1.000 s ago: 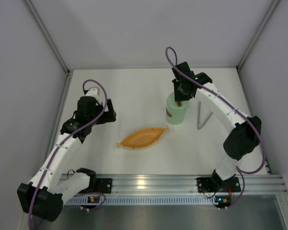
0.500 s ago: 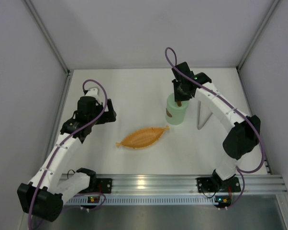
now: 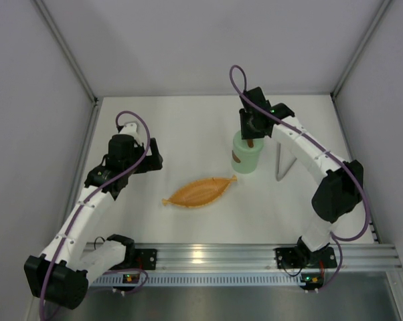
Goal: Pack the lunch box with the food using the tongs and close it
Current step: Close the box lid on the packing box.
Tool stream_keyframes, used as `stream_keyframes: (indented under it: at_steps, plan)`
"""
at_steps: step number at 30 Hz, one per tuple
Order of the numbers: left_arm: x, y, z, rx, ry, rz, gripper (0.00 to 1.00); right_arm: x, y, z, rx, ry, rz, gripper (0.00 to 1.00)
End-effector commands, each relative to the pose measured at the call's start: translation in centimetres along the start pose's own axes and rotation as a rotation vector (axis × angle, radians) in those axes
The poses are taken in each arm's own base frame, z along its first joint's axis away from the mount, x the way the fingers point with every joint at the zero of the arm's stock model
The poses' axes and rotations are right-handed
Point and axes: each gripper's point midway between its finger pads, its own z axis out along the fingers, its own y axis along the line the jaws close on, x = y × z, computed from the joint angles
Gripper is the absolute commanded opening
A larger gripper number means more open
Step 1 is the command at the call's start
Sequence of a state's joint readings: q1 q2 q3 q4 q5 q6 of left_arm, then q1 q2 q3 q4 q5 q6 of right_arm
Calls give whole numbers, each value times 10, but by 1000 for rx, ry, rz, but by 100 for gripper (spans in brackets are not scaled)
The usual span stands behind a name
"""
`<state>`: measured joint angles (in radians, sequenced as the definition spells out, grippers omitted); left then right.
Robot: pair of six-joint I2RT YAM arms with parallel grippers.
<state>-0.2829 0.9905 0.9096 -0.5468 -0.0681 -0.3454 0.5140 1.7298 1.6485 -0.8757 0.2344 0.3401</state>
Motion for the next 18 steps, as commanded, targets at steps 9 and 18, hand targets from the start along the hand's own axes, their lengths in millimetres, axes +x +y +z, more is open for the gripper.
stream_keyframes:
  at_steps: [9,18]
  plan:
    - [-11,-3,-4,6,-37,-1,99,81,-27,49,112,239,-58,34]
    - [-11,-3,-4,6,-37,0,99,83,-39,35,147,190,-31,34]
